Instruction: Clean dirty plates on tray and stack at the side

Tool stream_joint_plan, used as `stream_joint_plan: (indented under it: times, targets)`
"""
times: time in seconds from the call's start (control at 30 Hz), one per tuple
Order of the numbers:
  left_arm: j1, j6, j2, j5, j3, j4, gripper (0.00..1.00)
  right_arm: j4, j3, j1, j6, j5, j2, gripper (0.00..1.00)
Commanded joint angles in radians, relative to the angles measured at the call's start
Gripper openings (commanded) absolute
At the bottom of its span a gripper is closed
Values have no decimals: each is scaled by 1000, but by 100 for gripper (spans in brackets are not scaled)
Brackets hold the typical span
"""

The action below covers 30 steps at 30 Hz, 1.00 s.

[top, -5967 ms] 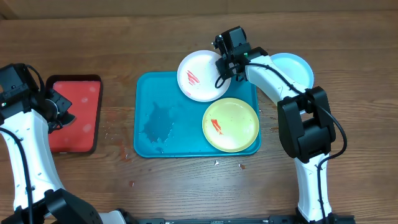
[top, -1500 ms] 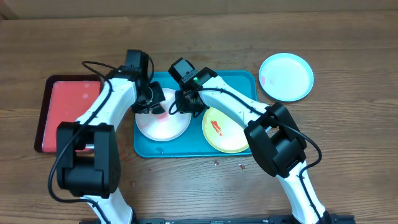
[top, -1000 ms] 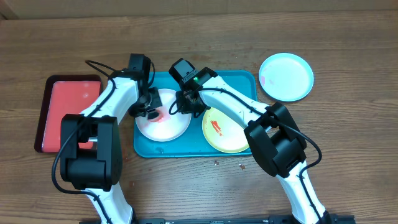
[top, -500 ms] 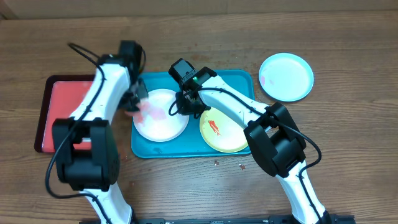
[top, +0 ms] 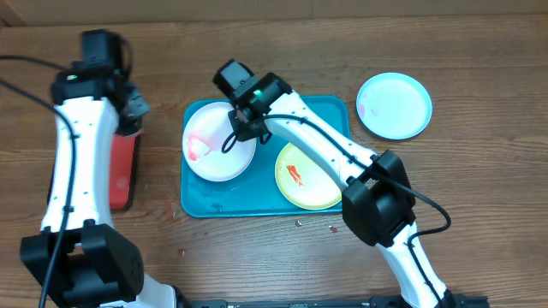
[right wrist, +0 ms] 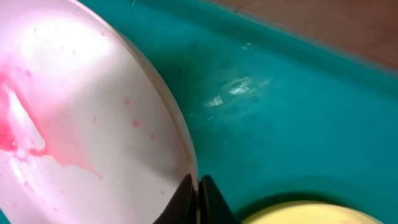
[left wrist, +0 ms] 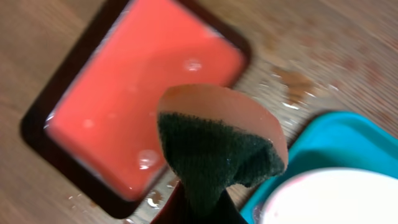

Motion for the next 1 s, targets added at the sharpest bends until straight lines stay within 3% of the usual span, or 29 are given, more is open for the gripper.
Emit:
stream_joint_plan:
  times: [0.0,0.2,0.6,0.97]
  targets:
    - [109,-8,9,85,-10,-6,5,-30,88,60,-61,370,10,4]
    - [255,-8,12,138,-50,-6,4,-29,110,152,-379,668,10,4]
    - [319,-8,12,175,-69,0,4,90,110,261,-621,1133,10,4]
    - [320,-8,13,175,-68,0,4,121,110,258,-653,1068,10,4]
